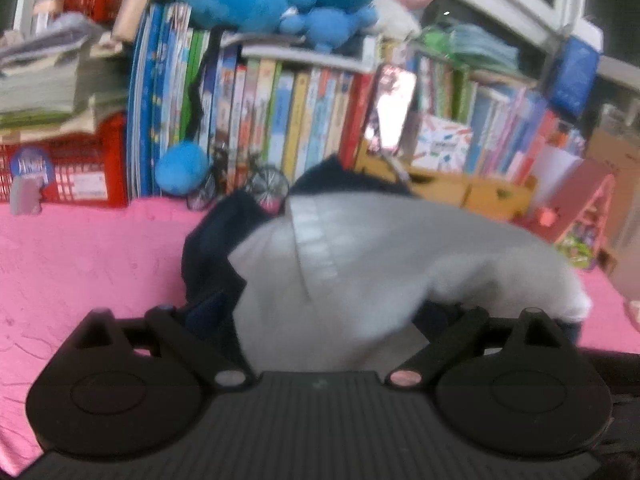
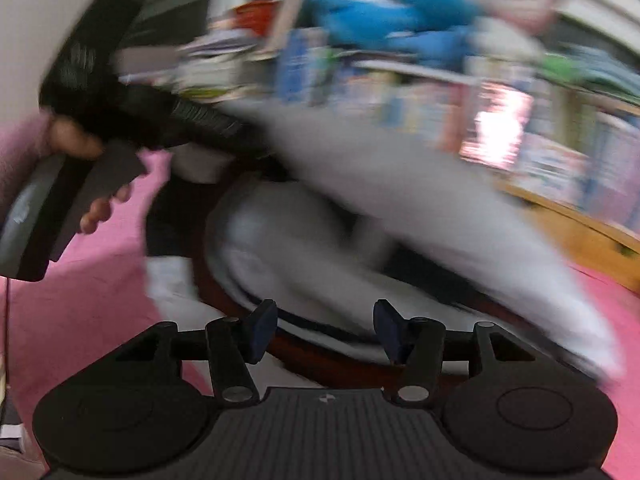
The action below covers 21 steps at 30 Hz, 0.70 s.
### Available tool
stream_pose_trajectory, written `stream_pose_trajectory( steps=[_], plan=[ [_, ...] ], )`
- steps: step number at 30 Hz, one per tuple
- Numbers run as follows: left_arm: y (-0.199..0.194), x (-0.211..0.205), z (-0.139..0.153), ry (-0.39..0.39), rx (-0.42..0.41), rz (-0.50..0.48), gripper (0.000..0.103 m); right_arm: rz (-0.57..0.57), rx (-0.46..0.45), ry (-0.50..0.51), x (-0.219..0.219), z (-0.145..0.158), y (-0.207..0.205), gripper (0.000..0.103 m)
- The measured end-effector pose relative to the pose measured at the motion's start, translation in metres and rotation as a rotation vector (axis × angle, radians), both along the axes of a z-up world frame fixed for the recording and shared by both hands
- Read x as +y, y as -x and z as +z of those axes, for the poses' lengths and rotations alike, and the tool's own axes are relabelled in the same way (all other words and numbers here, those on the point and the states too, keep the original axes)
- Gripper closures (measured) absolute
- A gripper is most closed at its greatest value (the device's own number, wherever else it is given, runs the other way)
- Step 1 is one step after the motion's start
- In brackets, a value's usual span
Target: Fold clothes
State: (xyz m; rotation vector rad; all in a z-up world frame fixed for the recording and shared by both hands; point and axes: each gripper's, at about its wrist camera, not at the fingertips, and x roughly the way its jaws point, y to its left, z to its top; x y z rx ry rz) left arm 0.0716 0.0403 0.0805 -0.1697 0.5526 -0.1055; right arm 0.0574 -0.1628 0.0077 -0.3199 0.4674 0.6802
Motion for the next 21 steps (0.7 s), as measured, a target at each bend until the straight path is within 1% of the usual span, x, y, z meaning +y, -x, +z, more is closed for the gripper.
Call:
stream_pose_trajectory(
  steps=[2, 5, 7, 9, 11, 12, 13, 14, 16, 19, 21],
  plan=[
    [0.022, 0.007, 0.010, 0.022, -0.031, -0.036, 0.002, 0.089, 0.008, 0.024, 0.028, -0.006, -0.010, 0.049],
    [0.057, 0.020, 0.018, 0.035, -0.083, -0.057, 0.000, 0.186, 0.101, 0.027, 0.060, -0.020, -0.032, 0.049],
    [0.072, 0.029, 0.017, 0.010, -0.087, -0.010, 0.000, 0.226, 0.162, 0.017, 0.076, -0.029, -0.047, 0.048],
    [0.075, 0.039, 0.007, -0.019, -0.049, 0.065, 0.000, 0.239, 0.227, -0.020, 0.084, -0.037, -0.062, 0.043],
    [0.070, 0.052, -0.009, -0.048, 0.016, 0.157, 0.000, 0.241, 0.278, -0.080, 0.085, -0.040, -0.073, 0.040],
    [0.065, 0.058, -0.018, -0.070, 0.048, 0.197, 0.000, 0.245, 0.303, -0.095, 0.083, -0.039, -0.073, 0.040],
    [0.057, 0.062, -0.027, -0.085, 0.077, 0.218, 0.000, 0.254, 0.326, -0.106, 0.081, -0.038, -0.073, 0.042],
    [0.048, 0.066, -0.036, -0.099, 0.106, 0.233, 0.000, 0.288, 0.347, -0.106, 0.079, -0.036, -0.068, 0.044],
    [0.029, 0.075, -0.053, -0.126, 0.164, 0.264, 0.001, 0.362, 0.371, -0.090, 0.073, -0.033, -0.053, 0.044],
    [-0.002, 0.074, -0.070, -0.140, 0.220, 0.240, 0.002, 0.443, 0.367, -0.041, 0.067, -0.030, -0.023, 0.044],
    [-0.017, 0.069, -0.080, -0.157, 0.252, 0.208, 0.002, 0.499, 0.368, -0.009, 0.062, -0.026, -0.003, 0.041]
  ],
)
